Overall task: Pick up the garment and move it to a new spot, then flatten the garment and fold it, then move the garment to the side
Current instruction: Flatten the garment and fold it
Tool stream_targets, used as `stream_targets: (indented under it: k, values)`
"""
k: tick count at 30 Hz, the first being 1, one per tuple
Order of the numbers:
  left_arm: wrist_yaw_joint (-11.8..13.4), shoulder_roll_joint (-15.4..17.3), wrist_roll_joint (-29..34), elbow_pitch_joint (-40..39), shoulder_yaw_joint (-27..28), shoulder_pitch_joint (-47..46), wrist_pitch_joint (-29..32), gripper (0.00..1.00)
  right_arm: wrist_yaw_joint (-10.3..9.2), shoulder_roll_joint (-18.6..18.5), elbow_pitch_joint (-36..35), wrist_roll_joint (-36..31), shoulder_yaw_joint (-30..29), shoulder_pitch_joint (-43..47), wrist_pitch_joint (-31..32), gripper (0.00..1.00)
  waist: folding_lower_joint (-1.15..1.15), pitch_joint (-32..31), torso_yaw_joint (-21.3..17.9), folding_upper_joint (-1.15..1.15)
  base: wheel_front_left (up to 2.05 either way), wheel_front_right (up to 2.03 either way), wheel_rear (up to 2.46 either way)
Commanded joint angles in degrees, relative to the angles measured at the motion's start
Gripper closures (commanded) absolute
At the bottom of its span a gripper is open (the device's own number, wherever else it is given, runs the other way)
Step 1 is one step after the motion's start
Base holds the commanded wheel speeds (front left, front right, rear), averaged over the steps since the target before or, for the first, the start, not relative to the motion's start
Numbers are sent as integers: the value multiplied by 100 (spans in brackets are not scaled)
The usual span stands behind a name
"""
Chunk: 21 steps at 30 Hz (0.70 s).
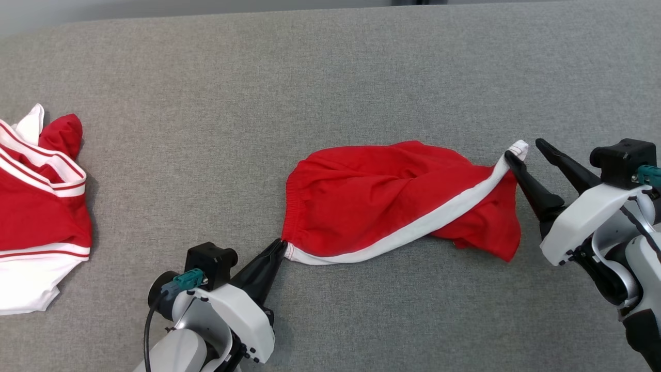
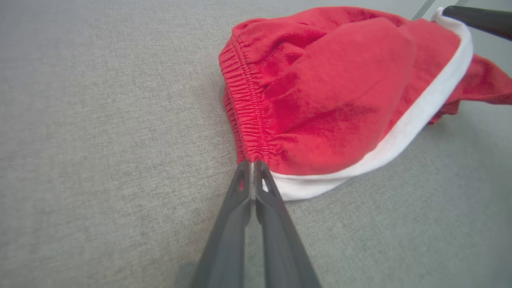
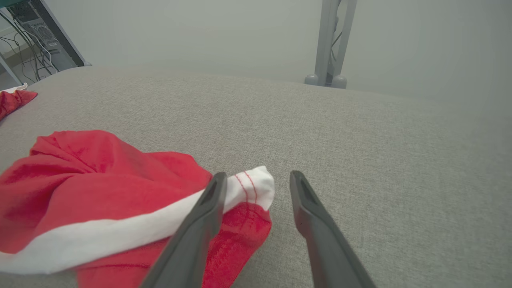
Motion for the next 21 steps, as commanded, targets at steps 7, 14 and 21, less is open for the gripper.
stream_targets:
  k: [7, 14, 21]
  values:
    - [107, -24, 19, -308, 229, -182, -470, 100, -3, -203, -147, 379, 82, -161, -353, 100, 0, -63, -2, 0, 0, 0, 0]
    - [268, 109, -59, -1407, 725, -391, -881, 100, -3, -175, -784, 573, -319, -199, -668, 100, 0, -309, -173, 0, 0, 0, 0]
    - [453, 398, 11, -2091, 869, -558, -488, 100, -3, -47, -1380, 396, -748, -88, -536, 100, 0, -560, -373, 0, 0, 0, 0]
